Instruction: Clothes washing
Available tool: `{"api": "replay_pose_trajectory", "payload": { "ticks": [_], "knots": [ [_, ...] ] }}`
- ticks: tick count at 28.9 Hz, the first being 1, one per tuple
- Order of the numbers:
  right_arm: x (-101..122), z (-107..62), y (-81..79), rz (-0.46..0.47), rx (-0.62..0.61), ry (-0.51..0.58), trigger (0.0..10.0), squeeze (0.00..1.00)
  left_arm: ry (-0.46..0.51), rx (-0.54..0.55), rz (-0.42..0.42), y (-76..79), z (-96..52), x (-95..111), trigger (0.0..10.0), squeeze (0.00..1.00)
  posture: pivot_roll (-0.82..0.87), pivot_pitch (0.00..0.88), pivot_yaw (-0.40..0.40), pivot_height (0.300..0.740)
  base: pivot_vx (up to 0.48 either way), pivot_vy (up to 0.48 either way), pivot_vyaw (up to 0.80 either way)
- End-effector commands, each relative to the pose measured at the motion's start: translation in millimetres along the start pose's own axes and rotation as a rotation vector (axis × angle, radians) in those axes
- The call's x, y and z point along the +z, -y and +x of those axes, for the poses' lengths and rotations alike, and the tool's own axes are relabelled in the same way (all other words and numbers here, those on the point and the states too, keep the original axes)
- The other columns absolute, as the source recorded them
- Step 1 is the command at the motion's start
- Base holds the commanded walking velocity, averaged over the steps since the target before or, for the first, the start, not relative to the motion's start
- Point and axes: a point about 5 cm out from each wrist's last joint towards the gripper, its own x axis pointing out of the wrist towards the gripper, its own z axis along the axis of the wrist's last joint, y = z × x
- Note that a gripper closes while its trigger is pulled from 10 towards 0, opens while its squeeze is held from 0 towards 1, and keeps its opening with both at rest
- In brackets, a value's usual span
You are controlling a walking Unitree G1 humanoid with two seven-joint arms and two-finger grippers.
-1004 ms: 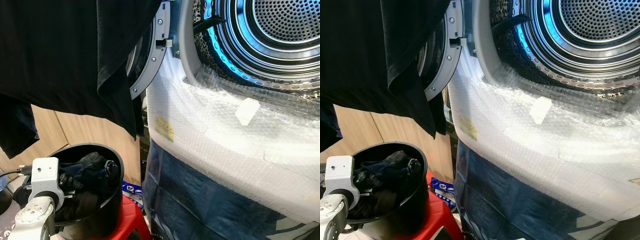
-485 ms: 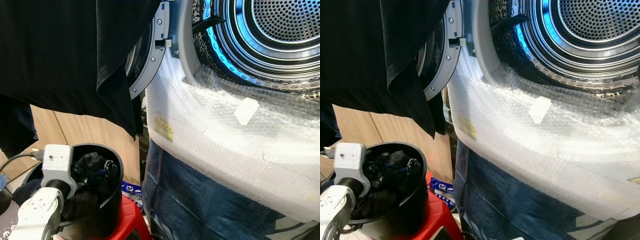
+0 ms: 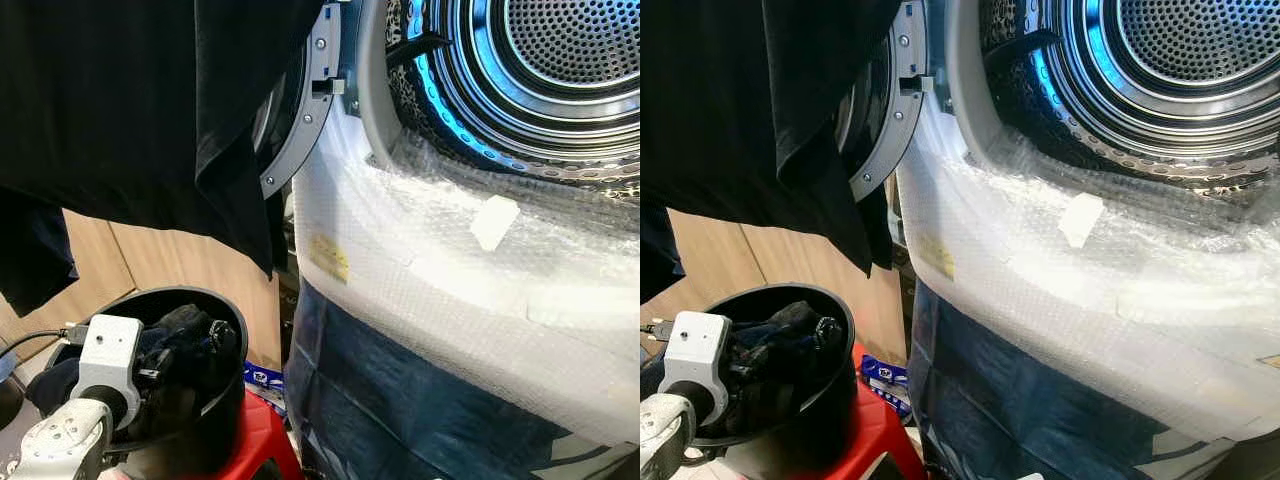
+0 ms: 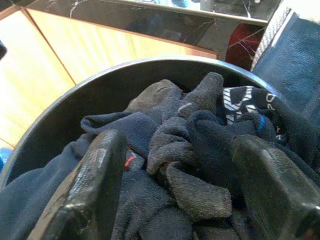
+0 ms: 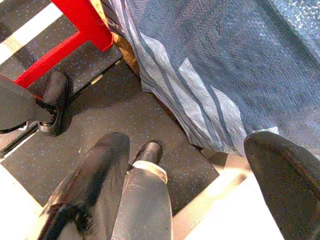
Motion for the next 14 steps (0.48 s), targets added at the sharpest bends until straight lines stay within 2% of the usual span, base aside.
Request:
{"api": "replay_pose_trajectory", "payload": {
  "ticks": [1,6,12,13,14],
  "knots": [
    [0.6,0.1,-1.4,0.004,0.007,0.002,10.0,0.00,-0.021,-0.011,0.002,3.2,0.3,-2.0,10.0,1.00,0.16,0.000,-0.002,0.740,0.000,0.000,0.00],
    [1.0,0.2,-1.4,0.013,0.006,0.006,10.0,0.00,-0.025,-0.023,-0.005,5.3,2.6,-1.8,10.0,1.00,0.16,0.000,0.000,0.740,0.000,0.000,0.00],
    [0.1,0.1,-0.8,0.008,0.003,0.002,10.0,0.00,-0.050,-0.055,0.030,8.4,9.6,-0.6,10.0,1.00,0.15,0.000,-0.007,0.740,0.000,0.000,0.00],
    [0.1,0.0,-0.5,0.007,0.003,0.002,10.0,0.00,-0.075,-0.076,0.053,10.6,10.1,-3.1,10.0,0.00,0.15,0.000,-0.007,0.740,0.000,0.000,0.00],
    [0.2,0.1,-0.5,0.007,0.003,0.002,10.0,0.00,-0.085,-0.081,0.064,11.3,10.0,-4.3,10.0,0.00,0.15,0.000,-0.007,0.740,0.000,0.000,0.00]
  ]
}}
